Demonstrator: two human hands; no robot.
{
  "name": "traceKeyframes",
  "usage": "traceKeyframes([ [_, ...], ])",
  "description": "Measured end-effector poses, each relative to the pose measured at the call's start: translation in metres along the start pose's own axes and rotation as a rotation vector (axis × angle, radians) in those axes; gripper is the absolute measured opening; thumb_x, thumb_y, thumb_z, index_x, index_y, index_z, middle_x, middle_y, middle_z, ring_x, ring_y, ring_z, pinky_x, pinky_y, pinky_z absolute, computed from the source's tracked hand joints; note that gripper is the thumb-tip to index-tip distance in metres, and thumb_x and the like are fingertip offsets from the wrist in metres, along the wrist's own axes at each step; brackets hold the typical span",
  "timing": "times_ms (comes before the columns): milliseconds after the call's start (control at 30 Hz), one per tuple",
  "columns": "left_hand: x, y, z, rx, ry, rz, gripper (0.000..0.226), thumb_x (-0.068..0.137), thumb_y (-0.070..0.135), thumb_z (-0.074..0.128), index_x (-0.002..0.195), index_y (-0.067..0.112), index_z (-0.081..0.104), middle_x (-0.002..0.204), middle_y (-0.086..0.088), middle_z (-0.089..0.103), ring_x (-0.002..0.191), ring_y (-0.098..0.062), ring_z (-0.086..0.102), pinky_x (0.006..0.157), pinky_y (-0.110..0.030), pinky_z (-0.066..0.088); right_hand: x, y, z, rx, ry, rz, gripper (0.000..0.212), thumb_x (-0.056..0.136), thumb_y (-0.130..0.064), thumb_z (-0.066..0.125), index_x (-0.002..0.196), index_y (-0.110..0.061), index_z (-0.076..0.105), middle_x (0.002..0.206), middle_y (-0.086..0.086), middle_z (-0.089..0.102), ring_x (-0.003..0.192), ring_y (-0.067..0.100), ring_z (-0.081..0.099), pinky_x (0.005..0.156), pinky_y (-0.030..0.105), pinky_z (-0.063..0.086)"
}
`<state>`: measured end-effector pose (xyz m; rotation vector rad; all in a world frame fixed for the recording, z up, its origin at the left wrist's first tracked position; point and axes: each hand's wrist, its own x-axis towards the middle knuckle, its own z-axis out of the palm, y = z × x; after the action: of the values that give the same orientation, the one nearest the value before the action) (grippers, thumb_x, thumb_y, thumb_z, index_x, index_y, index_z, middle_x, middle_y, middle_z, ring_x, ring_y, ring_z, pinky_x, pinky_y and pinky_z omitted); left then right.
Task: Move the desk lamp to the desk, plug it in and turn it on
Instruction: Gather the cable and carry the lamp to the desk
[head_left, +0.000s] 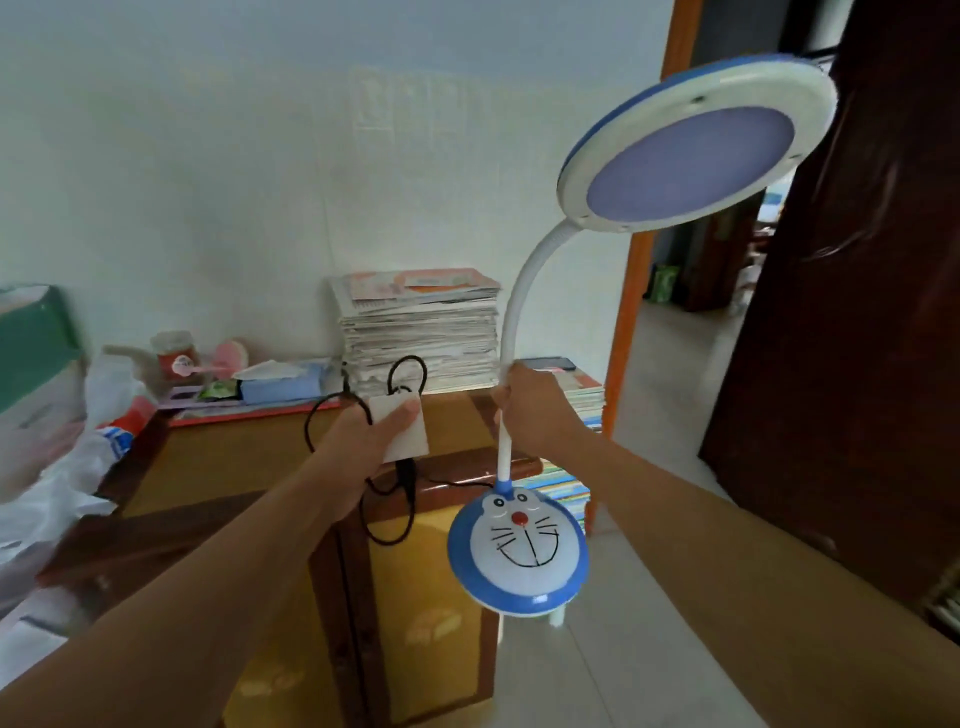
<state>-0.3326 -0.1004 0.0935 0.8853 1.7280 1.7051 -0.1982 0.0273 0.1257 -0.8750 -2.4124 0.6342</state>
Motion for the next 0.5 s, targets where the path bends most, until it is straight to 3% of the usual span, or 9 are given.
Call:
traceKeyframes([
  [100, -0.012, 0.003, 0.025, -0.001, -0.085, -0.011, 0.014, 0.089, 0.03, 0.059, 0.09, 0.017, 0.063, 0.078, -0.004, 0.063, 0.065, -0.015, 0.059, 0.042, -0.016, 0.045, -0.028, 0.014, -0.019, -0.065, 0.024, 0.102, 0.027, 0.094, -0.019, 0.043, 0.103, 0.005, 0.051, 0.102, 0.026, 0.059, 0.094, 0.039, 0.058, 0.071, 0.035, 0.042],
  [233, -0.024, 0.013, 0.066, 0.021, -0.193, 0.005, 0.019, 0.089, 0.032, 0.058, 0.085, 0.015, 0.063, 0.069, -0.003, 0.063, 0.053, -0.008, 0.061, 0.044, -0.019, 0.046, -0.058, 0.037, -0.049, -0.104, 0.05, 0.219, 0.031, 0.096, -0.019, 0.037, 0.115, 0.003, 0.048, 0.111, 0.025, 0.058, 0.101, 0.039, 0.056, 0.075, 0.034, 0.039],
  [300, -0.03, 0.018, 0.092, 0.009, -0.244, -0.011, 0.017, 0.089, 0.031, 0.058, 0.086, 0.015, 0.063, 0.073, -0.003, 0.066, 0.061, -0.013, 0.064, 0.051, -0.023, 0.05, -0.075, 0.052, -0.068, -0.116, 0.082, 0.267, 0.03, 0.096, -0.018, 0.036, 0.115, 0.002, 0.049, 0.113, 0.024, 0.058, 0.103, 0.038, 0.056, 0.074, 0.033, 0.038],
  [367, -0.034, 0.023, 0.117, -0.008, -0.273, -0.034, 0.021, 0.088, 0.031, 0.059, 0.098, 0.012, 0.061, 0.086, -0.009, 0.067, 0.071, -0.019, 0.066, 0.052, -0.025, 0.051, -0.09, 0.066, -0.086, -0.137, 0.101, 0.309, 0.018, 0.096, -0.015, 0.037, 0.1, -0.003, 0.051, 0.11, 0.024, 0.059, 0.101, 0.038, 0.057, 0.072, 0.031, 0.037],
  [433, -0.041, 0.028, 0.149, -0.013, -0.3, -0.049, 0.031, 0.087, 0.032, 0.061, 0.109, 0.01, 0.058, 0.099, -0.012, 0.064, 0.09, -0.027, 0.062, 0.064, -0.03, 0.05, -0.104, 0.085, -0.108, -0.149, 0.115, 0.361, 0.009, 0.094, -0.01, 0.043, 0.087, -0.007, 0.048, 0.109, 0.021, 0.061, 0.098, 0.035, 0.06, 0.07, 0.029, 0.043],
  [500, -0.049, 0.032, 0.182, -0.011, -0.339, -0.036, 0.019, 0.087, 0.03, 0.061, 0.099, 0.015, 0.06, 0.094, -0.009, 0.064, 0.089, -0.025, 0.06, 0.066, -0.03, 0.047, -0.12, 0.106, -0.131, -0.151, 0.135, 0.415, 0.014, 0.093, -0.009, 0.047, 0.104, -0.001, 0.05, 0.111, 0.019, 0.062, 0.099, 0.033, 0.062, 0.073, 0.03, 0.047],
])
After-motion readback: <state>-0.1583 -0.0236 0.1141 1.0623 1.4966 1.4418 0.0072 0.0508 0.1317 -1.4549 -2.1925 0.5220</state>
